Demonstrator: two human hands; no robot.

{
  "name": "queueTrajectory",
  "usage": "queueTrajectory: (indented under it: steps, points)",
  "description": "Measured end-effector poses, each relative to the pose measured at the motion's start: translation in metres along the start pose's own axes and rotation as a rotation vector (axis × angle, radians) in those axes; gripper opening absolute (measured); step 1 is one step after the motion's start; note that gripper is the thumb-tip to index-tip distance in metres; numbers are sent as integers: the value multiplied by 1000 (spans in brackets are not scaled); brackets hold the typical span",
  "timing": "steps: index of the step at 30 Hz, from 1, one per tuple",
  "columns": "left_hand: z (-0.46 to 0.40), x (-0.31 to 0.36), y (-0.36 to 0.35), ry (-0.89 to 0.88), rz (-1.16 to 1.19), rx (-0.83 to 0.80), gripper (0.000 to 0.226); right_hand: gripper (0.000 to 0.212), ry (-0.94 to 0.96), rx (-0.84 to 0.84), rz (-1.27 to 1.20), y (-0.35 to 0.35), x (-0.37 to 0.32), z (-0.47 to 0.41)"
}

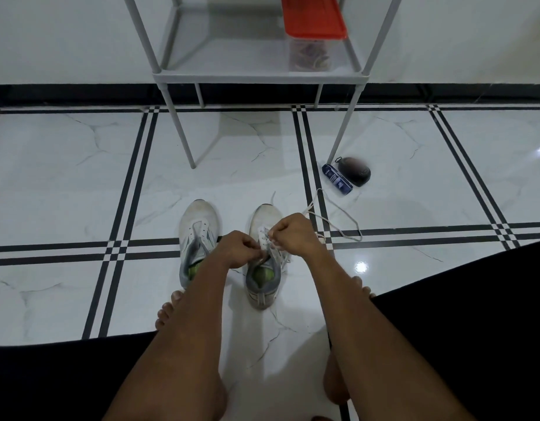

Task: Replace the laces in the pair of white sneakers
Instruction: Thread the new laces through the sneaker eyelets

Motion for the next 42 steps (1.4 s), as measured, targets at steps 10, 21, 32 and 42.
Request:
queueTrajectory:
  steps: [10,21,32,42]
  points:
    - [-1,-4,-3,-68,10,72,8,7,144,26,244,-30,18,6]
    - [7,-40,-19,72,505,148,17,9,292,220,497,-44,23,9]
    - [6,-47,-21,84,573,139,18,43,494,553,541,-60,34,28]
    - [8,-49,-29,182,675,106,21,19,408,506,571,-65,33,24]
Point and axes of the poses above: each hand's wrist, its own z-axis away from the middle knuckle, its own y-axis out of the back of the hand, x = y × z, the point moved 5 cm from there along -z, towards the middle knuckle, and after that the axes turned 12 degrees about -y, right-handed, at the moved point
